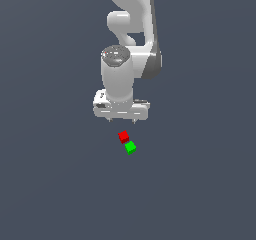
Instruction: Stack the red cube on top of the green cube.
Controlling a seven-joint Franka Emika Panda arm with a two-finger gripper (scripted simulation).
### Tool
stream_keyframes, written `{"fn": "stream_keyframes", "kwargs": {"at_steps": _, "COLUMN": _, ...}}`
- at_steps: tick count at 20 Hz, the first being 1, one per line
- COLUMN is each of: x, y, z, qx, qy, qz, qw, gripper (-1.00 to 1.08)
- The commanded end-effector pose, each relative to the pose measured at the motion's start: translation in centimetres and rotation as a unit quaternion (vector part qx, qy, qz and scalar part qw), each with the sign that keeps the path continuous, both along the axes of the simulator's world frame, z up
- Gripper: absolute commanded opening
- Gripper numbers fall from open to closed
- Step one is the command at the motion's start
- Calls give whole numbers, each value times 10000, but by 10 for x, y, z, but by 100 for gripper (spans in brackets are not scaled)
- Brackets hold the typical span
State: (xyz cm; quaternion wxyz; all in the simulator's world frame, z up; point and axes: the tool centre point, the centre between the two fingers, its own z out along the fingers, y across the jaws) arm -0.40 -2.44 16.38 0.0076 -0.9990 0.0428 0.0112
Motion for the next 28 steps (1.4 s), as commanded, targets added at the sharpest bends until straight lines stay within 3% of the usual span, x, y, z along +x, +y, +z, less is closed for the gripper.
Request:
{"fn": "stream_keyframes", "kwargs": {"at_steps": 1, "x": 0, "y": 0, "z": 0, "qx": 0, "qy": 0, "qz": 0, "qw": 10000, "gripper": 100}}
{"fn": "stream_keyframes", "kwargs": {"at_steps": 9, "x": 0, "y": 0, "z": -8, "qx": -3, "qy": -11, "qz": 231, "qw": 9997, "gripper": 100}}
{"fn": "stream_keyframes", "kwargs": {"at_steps": 16, "x": 0, "y": 1, "z": -28, "qx": -11, "qy": -38, "qz": 819, "qw": 9966, "gripper": 100}}
{"fn": "stream_keyframes", "kwargs": {"at_steps": 28, "x": 1, "y": 3, "z": -77, "qx": -34, "qy": -106, "qz": 2213, "qw": 9751, "gripper": 100}}
